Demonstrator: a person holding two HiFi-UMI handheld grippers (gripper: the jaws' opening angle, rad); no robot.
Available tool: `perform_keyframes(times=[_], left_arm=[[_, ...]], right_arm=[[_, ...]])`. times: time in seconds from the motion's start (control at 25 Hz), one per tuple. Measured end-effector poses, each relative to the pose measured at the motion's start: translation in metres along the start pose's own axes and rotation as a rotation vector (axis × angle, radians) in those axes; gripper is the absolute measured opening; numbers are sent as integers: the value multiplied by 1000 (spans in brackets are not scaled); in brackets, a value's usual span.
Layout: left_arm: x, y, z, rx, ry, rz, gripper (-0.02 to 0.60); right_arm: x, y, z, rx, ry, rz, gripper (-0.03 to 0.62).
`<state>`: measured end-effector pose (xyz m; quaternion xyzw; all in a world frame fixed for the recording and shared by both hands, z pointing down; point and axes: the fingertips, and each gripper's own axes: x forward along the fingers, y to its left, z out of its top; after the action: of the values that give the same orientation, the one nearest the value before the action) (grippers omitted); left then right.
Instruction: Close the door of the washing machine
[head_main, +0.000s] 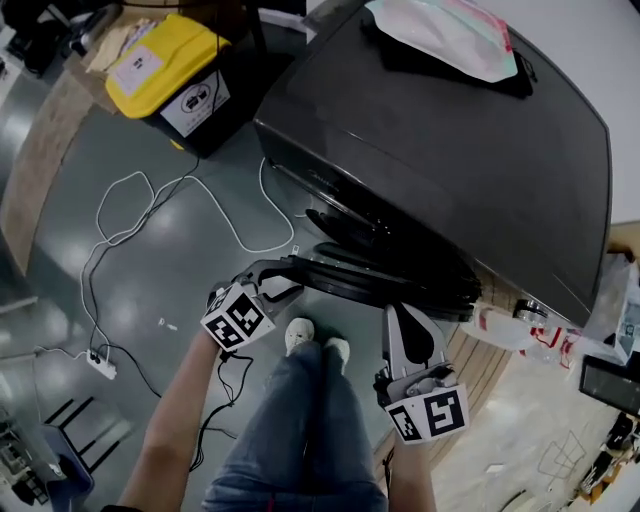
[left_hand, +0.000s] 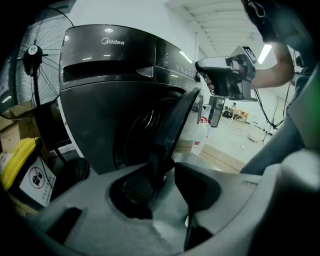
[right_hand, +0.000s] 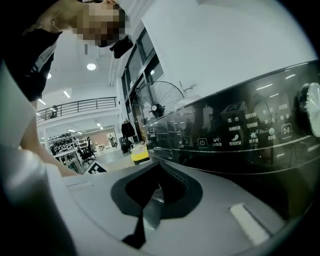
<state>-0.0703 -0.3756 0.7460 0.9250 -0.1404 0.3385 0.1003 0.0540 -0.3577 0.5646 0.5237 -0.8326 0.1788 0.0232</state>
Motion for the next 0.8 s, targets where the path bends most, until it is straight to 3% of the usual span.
perform_keyframes(times=[0.8], left_arm=[[28,67,42,93,-119,40,147]], right_arm=[[3,19,-40,38,-35,39,11]])
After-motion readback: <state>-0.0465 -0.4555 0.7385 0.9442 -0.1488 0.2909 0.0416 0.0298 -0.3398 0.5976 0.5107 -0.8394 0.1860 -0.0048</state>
